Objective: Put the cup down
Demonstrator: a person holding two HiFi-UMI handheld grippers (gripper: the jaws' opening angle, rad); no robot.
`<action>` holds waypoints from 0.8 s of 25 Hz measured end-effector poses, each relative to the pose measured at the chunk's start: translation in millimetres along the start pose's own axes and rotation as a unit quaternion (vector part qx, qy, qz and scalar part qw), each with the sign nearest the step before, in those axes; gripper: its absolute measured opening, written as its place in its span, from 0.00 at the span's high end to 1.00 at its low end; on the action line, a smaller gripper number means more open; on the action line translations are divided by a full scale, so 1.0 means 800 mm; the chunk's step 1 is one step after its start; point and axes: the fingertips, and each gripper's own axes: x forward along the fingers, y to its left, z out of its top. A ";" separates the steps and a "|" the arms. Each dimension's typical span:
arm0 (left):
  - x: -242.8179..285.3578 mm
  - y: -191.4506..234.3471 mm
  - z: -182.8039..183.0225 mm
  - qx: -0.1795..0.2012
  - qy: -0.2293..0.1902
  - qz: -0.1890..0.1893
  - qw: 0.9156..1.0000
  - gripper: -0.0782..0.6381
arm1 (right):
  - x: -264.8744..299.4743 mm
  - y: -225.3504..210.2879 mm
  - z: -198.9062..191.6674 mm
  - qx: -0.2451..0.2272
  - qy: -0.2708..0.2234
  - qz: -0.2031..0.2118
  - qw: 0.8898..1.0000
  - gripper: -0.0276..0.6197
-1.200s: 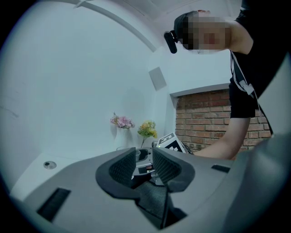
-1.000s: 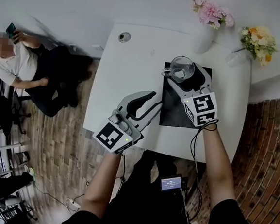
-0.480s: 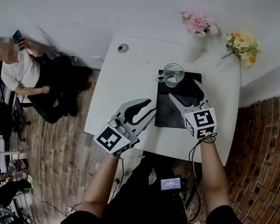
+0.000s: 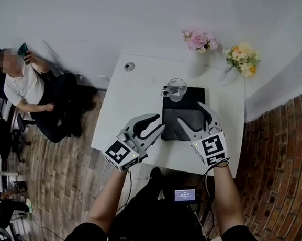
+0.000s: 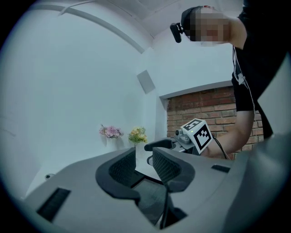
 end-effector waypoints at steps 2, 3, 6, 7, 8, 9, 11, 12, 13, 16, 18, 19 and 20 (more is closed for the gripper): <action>0.001 -0.010 0.006 0.007 0.002 -0.009 1.000 0.74 | -0.016 0.001 0.012 -0.010 -0.002 -0.005 1.000 0.50; 0.001 -0.015 0.009 0.009 0.002 -0.013 1.000 0.74 | -0.023 0.001 0.018 -0.012 -0.005 -0.008 1.000 0.52; -0.001 -0.027 0.017 0.008 -0.003 -0.015 1.000 0.74 | -0.040 0.002 0.037 -0.004 -0.024 -0.013 1.000 0.58; -0.002 -0.030 0.019 0.009 -0.004 -0.016 1.000 0.74 | -0.045 0.002 0.041 0.004 -0.030 -0.016 0.999 0.60; -0.002 -0.033 0.020 0.012 -0.002 -0.018 1.000 0.74 | -0.050 0.001 0.045 0.014 -0.036 -0.021 0.999 0.62; -0.002 -0.037 0.019 0.014 0.002 -0.022 1.000 0.74 | -0.055 0.001 0.047 0.022 -0.040 -0.026 0.999 0.65; -0.002 -0.044 0.018 0.016 0.006 -0.027 0.999 0.74 | -0.064 0.003 0.049 0.031 -0.046 -0.033 0.998 0.69; -0.002 -0.047 0.020 0.017 0.005 -0.028 0.999 0.74 | -0.068 0.007 0.049 0.033 -0.046 -0.034 0.998 0.71; -0.003 -0.050 0.021 0.018 0.005 -0.028 0.999 0.74 | -0.071 0.010 0.048 0.035 -0.045 -0.035 0.998 0.73; -0.001 -0.061 0.027 0.020 0.008 -0.029 0.999 0.74 | -0.081 0.019 0.044 0.044 -0.040 -0.036 0.998 0.76; 0.001 -0.072 0.028 0.024 0.004 -0.042 0.999 0.74 | -0.089 0.024 0.041 0.055 -0.041 -0.039 0.997 0.80; 0.002 -0.078 0.027 0.024 0.001 -0.047 0.999 0.74 | -0.094 0.026 0.040 0.060 -0.042 -0.040 0.996 0.82; 0.004 -0.084 0.027 0.024 -0.002 -0.051 0.998 0.74 | -0.099 0.029 0.039 0.064 -0.043 -0.042 0.996 0.84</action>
